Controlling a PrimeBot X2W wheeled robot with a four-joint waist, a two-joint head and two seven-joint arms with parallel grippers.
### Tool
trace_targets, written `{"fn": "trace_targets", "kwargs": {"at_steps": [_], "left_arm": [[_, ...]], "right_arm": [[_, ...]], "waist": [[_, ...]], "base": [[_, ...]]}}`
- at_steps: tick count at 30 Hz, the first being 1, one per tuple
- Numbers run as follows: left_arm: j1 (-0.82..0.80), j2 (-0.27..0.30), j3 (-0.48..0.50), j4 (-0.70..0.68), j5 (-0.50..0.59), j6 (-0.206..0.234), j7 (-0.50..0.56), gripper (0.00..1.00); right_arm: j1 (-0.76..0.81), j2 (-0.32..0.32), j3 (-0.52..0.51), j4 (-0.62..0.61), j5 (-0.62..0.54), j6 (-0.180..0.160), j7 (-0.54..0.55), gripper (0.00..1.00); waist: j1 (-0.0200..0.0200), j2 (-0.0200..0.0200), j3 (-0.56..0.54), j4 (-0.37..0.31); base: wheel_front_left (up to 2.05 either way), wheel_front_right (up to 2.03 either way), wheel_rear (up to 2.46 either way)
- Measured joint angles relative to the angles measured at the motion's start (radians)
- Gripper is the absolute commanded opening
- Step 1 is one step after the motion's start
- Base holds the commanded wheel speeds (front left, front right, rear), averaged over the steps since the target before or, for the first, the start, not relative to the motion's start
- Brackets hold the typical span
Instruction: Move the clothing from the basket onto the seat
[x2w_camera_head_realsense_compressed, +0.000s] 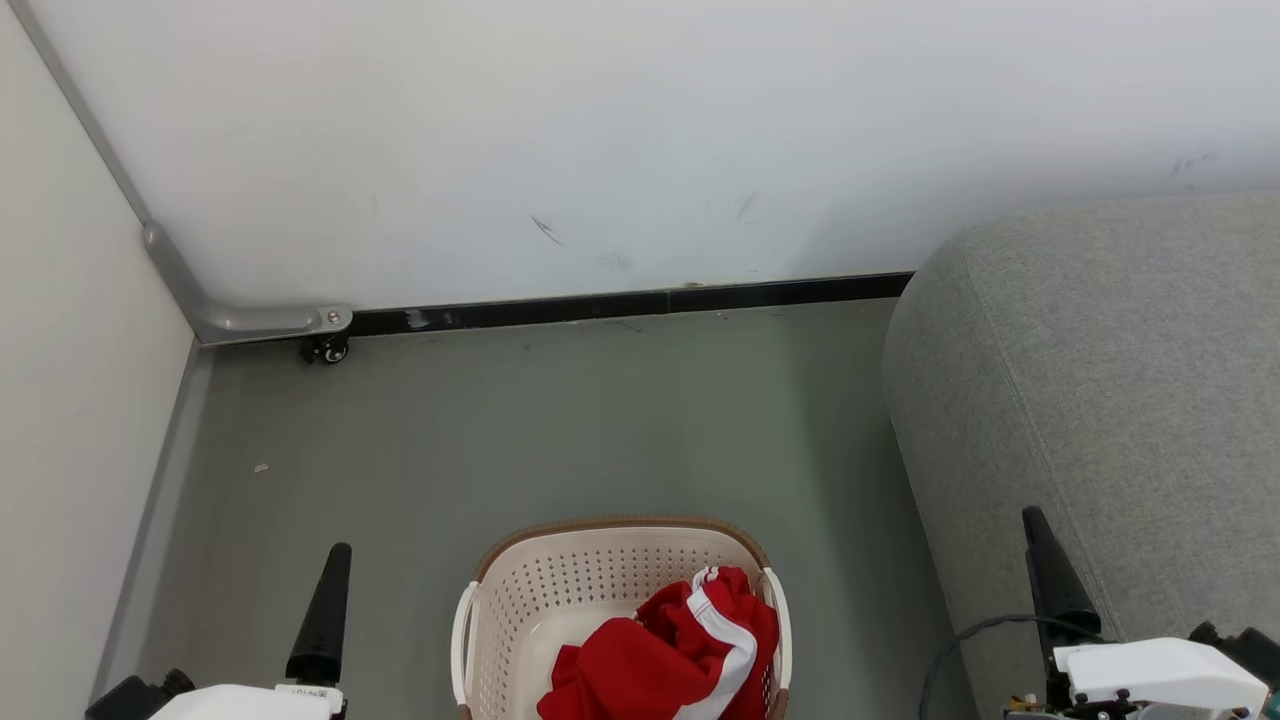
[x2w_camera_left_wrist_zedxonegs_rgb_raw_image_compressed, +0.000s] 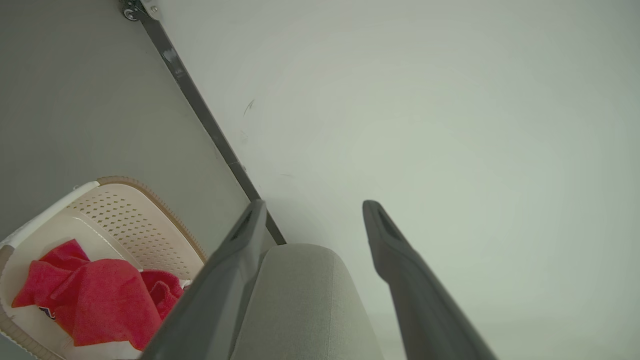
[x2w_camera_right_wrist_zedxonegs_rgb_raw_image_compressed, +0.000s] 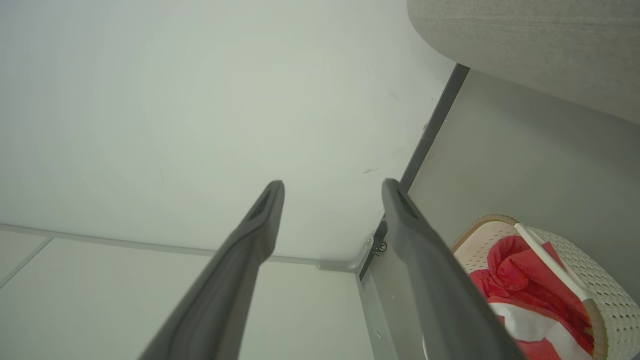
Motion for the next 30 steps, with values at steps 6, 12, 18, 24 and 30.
{"fn": "trace_targets", "kwargs": {"at_steps": [6, 12, 18, 24, 30], "left_arm": [[0.0, 0.002, -0.011, -0.025, 0.096, 0.01, -0.021, 1.0], [0.0, 0.009, -0.033, -0.049, 0.218, 0.023, -0.043, 1.0], [0.0, 0.021, -0.052, -0.082, 0.355, 0.042, -0.063, 1.0], [0.0, 0.023, -0.078, -0.103, 0.474, 0.054, -0.081, 1.0], [0.0, 0.028, -0.105, -0.123, 0.589, 0.07, -0.103, 1.0]], "right_arm": [[-0.013, -0.009, 0.018, -0.003, -0.086, 0.0, -0.022, 1.0], [-0.032, -0.015, 0.036, -0.002, -0.182, 0.001, -0.044, 1.0], [-0.031, -0.016, 0.056, 0.002, -0.281, 0.001, -0.063, 1.0], [-0.031, -0.016, 0.072, 0.007, -0.379, 0.001, -0.085, 1.0], [-0.032, -0.015, 0.077, 0.016, -0.475, 0.001, -0.095, 1.0]], "waist": [[0.0044, 0.0, -0.005, 0.0], [0.0057, 0.0, -0.008, 0.0], [0.0036, 0.0, -0.008, 0.0], [-0.0015, 0.0, -0.005, -0.001], [-0.0066, 0.0, 0.0, -0.002]], "base": [[0.0, 0.0, 0.0], [0.0, 0.0, 0.0], [0.0, 0.0, 0.0], [0.0, 0.0, 0.0], [0.0, 0.0, 0.0]]}}
